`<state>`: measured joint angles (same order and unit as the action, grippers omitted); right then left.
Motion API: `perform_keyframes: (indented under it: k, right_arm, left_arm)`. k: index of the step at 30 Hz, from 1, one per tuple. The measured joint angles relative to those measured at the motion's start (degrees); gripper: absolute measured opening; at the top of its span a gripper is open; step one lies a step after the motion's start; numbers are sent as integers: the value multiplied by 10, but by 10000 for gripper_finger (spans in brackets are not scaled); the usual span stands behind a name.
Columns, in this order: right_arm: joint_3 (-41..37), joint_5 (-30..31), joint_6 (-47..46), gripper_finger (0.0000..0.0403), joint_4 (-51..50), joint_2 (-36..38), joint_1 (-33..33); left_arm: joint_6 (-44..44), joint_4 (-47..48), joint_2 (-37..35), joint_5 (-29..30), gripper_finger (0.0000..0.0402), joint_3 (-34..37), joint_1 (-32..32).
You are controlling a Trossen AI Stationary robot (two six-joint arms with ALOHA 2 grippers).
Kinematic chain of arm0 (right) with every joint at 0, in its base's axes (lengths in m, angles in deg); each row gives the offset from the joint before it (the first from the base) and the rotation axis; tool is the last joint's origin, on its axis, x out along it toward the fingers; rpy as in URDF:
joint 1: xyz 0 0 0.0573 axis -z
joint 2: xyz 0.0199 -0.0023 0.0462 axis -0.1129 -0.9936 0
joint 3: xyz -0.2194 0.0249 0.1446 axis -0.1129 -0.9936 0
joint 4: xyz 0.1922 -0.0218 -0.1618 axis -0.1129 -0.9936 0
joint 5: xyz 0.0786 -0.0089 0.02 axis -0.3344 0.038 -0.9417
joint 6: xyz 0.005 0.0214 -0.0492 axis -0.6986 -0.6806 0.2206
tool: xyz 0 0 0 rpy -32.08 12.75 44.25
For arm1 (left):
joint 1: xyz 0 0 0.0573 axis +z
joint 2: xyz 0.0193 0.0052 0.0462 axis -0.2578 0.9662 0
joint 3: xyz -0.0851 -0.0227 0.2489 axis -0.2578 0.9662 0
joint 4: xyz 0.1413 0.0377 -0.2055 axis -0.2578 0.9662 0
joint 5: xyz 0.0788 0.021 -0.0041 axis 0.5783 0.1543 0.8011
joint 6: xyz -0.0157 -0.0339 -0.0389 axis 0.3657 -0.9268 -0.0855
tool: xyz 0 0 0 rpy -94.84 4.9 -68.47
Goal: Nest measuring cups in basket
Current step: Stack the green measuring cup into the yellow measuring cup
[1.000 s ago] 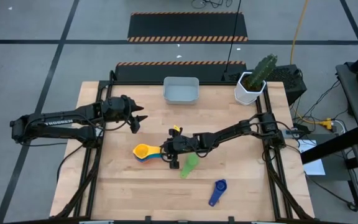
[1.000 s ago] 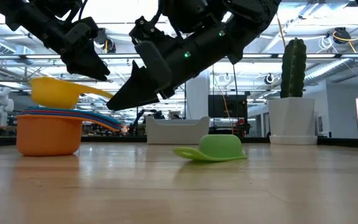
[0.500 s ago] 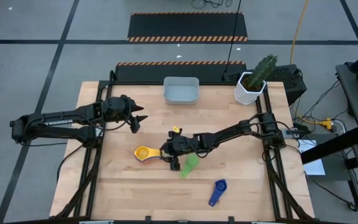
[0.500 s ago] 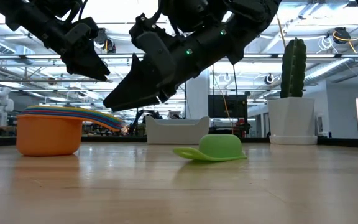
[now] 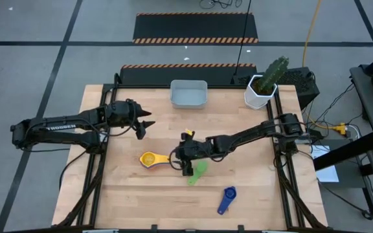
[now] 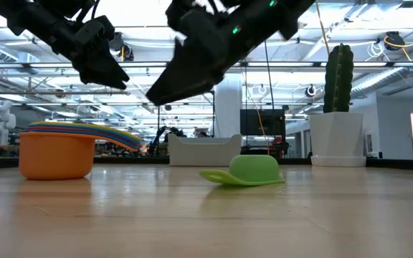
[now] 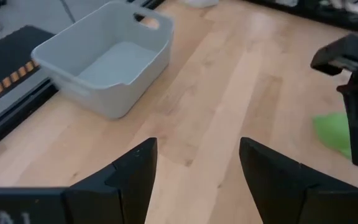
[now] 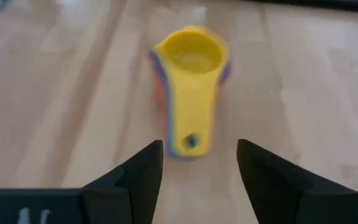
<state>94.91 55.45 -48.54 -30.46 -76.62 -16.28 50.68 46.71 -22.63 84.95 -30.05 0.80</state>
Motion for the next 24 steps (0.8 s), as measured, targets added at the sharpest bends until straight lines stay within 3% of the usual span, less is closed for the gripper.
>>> perform_keyframes:
  k: [7,15,24]
  right_arm:
    - [0,40,-12,199,-66,4,-93]
    - [0,177,-31,199,-75,0,-167]
    - [-42,194,-146,199,-80,-6,-198]
  left_arm:
    - [-15,-46,0,-3,232,0,-40]
    - [-70,-61,14,22,232,0,-123]
    - [-124,-71,62,104,232,0,-228]
